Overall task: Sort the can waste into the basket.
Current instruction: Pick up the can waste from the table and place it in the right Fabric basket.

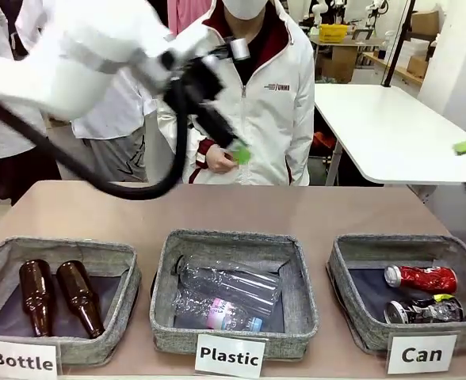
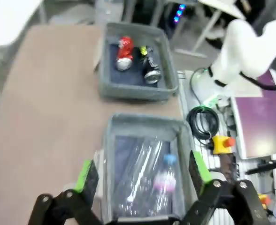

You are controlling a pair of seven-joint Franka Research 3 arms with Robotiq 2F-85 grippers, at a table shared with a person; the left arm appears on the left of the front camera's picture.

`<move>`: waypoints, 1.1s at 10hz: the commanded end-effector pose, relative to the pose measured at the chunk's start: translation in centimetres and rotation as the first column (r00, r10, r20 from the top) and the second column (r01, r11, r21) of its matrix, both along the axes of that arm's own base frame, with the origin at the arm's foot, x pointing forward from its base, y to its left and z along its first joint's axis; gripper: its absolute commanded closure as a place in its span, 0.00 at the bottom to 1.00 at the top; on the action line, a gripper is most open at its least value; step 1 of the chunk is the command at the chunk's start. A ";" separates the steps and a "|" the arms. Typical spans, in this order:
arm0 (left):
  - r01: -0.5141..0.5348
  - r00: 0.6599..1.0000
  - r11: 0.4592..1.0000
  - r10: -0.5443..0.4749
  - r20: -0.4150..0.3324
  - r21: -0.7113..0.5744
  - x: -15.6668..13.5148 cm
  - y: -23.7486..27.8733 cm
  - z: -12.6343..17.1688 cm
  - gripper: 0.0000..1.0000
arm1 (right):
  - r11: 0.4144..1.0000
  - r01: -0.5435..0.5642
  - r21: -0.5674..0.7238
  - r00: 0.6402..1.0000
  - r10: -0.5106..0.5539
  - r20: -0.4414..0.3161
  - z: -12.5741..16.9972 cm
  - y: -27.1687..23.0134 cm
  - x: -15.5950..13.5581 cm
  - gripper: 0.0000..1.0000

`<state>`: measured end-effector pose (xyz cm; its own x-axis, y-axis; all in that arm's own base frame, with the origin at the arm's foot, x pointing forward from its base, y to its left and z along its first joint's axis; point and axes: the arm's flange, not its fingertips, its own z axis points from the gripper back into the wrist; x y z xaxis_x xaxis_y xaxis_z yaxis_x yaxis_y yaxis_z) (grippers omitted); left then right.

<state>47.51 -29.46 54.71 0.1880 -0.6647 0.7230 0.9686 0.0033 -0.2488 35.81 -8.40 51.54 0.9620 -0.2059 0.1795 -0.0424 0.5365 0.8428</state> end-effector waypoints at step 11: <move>-0.562 0.804 0.804 0.476 -0.356 -0.196 -8.1 32.8 -9.1 0.00 | 0.986 -0.084 0.141 0.987 0.101 -0.122 -4.3 6.4 3.0 0.00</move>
<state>38.84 3.64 44.64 0.6558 -0.1814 0.7328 0.7388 0.3537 -0.5736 38.95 -2.62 47.20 0.9883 -0.1493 0.0298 0.0356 0.4166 0.9084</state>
